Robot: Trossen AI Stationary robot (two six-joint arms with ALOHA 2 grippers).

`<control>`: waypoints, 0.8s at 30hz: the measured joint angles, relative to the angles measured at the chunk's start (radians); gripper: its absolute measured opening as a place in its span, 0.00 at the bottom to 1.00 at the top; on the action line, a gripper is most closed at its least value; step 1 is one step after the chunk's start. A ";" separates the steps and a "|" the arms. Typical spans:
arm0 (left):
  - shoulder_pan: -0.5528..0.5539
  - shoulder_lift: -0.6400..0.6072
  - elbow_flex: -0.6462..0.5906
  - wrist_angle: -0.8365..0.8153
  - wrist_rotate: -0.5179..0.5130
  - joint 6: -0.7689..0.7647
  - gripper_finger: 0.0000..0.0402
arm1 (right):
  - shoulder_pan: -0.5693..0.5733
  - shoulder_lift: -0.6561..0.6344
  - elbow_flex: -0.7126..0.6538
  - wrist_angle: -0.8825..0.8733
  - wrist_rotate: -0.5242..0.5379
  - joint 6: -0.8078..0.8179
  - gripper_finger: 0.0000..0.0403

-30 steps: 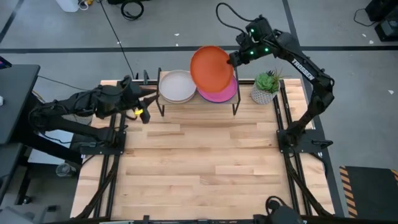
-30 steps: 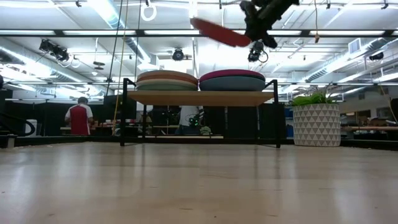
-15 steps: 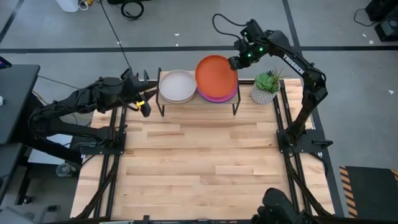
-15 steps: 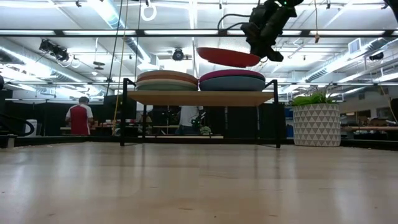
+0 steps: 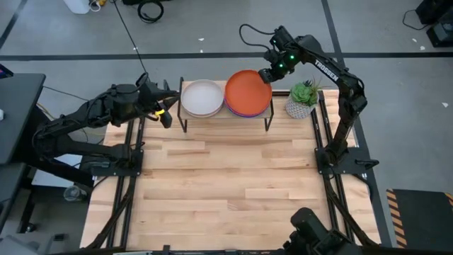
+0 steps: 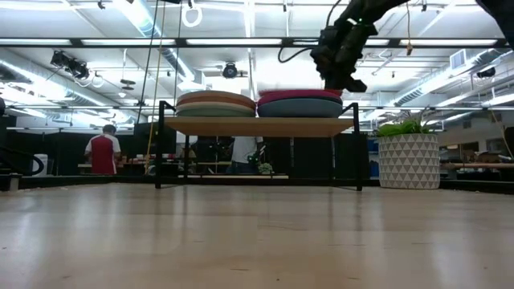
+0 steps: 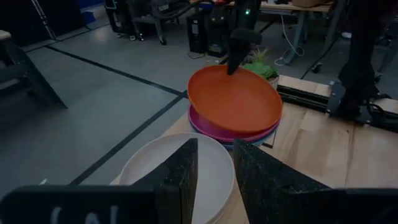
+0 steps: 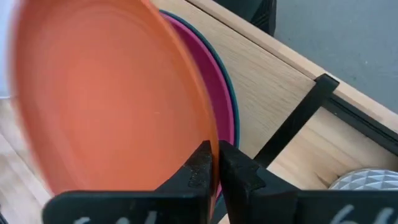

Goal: Place and stack plates onto a shelf
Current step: Stack the orange plate on top of the pink plate on the shelf, then return to Home Position

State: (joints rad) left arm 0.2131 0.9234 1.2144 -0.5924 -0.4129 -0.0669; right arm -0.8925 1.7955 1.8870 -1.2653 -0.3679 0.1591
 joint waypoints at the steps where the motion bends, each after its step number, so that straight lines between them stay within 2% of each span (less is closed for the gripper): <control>1: 0.000 0.000 0.000 -0.001 0.000 0.000 0.27 | 0.000 0.003 0.000 0.000 -0.002 -0.004 0.08; 8: -0.003 0.000 0.000 0.008 0.011 -0.015 0.27 | -0.003 -0.002 0.003 0.009 -0.032 -0.035 0.23; 12: -0.003 -0.034 -0.037 0.138 0.115 0.042 0.27 | -0.005 -0.041 0.038 -0.003 -0.022 -0.090 0.27; 15: 0.001 -0.093 -0.138 0.240 0.197 0.049 0.26 | 0.004 -0.101 0.040 0.025 0.025 -0.108 0.28; 20: 0.022 -0.219 -0.356 0.390 0.194 -0.061 0.22 | 0.006 -0.166 0.039 0.034 0.042 -0.111 0.27; 24: 0.026 -0.341 -0.493 0.470 0.173 -0.114 0.19 | 0.031 -0.238 -0.049 0.080 0.054 -0.101 0.27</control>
State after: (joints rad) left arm 0.2389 0.5826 0.7214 -0.1228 -0.2395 -0.1808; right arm -0.8616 1.5573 1.8382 -1.1852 -0.3140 0.0582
